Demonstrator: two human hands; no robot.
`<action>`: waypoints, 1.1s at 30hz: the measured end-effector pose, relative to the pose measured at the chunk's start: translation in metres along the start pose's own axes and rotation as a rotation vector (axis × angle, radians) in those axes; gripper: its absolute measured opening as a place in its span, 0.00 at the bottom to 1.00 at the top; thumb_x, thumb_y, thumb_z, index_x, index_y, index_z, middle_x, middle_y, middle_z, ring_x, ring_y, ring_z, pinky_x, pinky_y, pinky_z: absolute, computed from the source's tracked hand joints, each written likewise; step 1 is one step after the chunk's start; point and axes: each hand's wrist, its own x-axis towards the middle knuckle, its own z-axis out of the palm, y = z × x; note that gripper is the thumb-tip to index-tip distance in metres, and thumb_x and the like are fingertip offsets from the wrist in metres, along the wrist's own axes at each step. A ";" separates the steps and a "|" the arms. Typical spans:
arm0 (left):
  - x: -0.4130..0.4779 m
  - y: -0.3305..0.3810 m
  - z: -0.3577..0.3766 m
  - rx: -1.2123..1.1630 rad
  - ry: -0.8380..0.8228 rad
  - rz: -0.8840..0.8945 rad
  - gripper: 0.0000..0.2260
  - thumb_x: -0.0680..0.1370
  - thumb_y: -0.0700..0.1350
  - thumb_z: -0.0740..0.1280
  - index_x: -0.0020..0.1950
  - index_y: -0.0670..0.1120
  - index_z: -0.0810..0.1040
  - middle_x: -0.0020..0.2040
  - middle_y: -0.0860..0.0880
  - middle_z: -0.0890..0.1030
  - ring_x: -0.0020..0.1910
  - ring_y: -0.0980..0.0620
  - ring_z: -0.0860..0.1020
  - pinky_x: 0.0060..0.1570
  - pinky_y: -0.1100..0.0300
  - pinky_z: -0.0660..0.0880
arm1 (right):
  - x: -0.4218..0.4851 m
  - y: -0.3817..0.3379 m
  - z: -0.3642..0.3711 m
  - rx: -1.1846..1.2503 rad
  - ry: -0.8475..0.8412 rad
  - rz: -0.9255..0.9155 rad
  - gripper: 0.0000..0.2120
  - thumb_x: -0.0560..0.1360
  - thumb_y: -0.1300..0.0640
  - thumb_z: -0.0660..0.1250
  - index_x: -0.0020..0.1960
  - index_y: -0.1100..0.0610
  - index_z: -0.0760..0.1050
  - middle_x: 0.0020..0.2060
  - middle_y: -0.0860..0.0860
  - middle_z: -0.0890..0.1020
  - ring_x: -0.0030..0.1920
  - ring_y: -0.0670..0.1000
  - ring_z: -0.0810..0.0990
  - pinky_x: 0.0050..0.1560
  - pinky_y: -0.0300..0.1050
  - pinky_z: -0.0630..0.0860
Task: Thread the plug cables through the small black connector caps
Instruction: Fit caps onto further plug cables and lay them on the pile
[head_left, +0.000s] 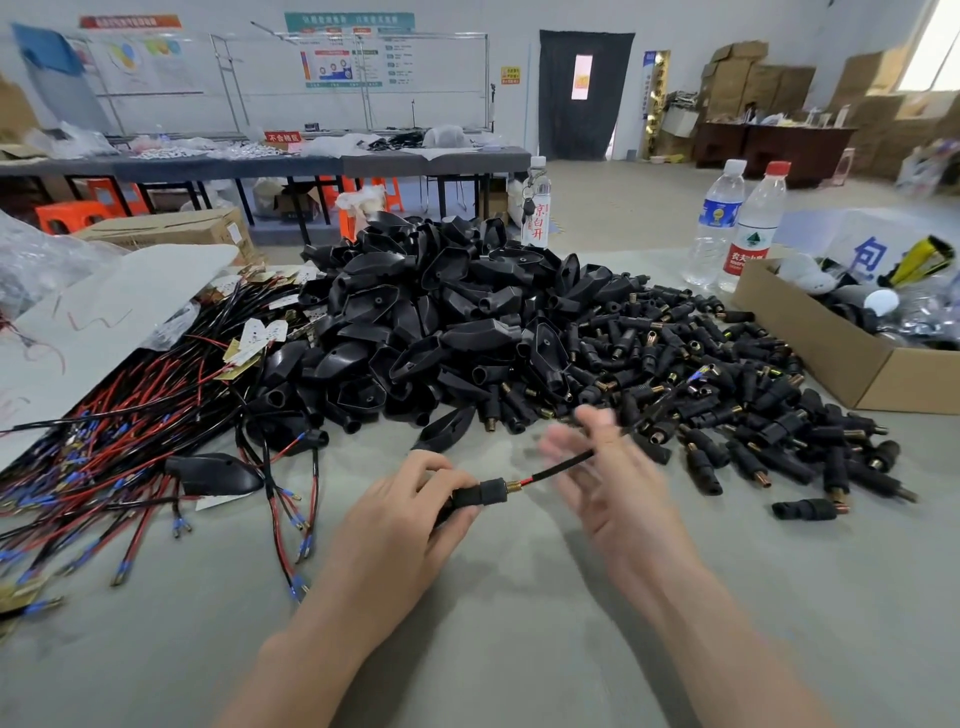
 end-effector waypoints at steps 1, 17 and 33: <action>0.000 0.001 0.001 0.003 -0.004 -0.003 0.07 0.77 0.47 0.72 0.54 0.51 0.80 0.51 0.57 0.76 0.38 0.55 0.76 0.36 0.60 0.73 | -0.004 0.009 0.004 -0.059 -0.066 0.058 0.14 0.72 0.48 0.71 0.52 0.57 0.81 0.48 0.56 0.86 0.50 0.53 0.86 0.48 0.44 0.83; 0.000 -0.017 -0.005 -0.447 -0.163 -0.378 0.07 0.79 0.63 0.60 0.54 0.67 0.74 0.52 0.72 0.79 0.53 0.71 0.77 0.49 0.68 0.70 | 0.002 0.019 0.004 -0.334 -0.051 0.002 0.09 0.82 0.58 0.64 0.54 0.59 0.82 0.45 0.47 0.87 0.48 0.46 0.86 0.42 0.40 0.82; -0.002 -0.004 -0.007 -0.386 -0.183 -0.245 0.07 0.79 0.46 0.68 0.46 0.59 0.76 0.47 0.61 0.77 0.47 0.58 0.76 0.45 0.72 0.69 | -0.005 0.026 0.010 -0.190 -0.102 0.095 0.11 0.84 0.55 0.60 0.60 0.50 0.80 0.54 0.57 0.85 0.53 0.56 0.85 0.54 0.47 0.82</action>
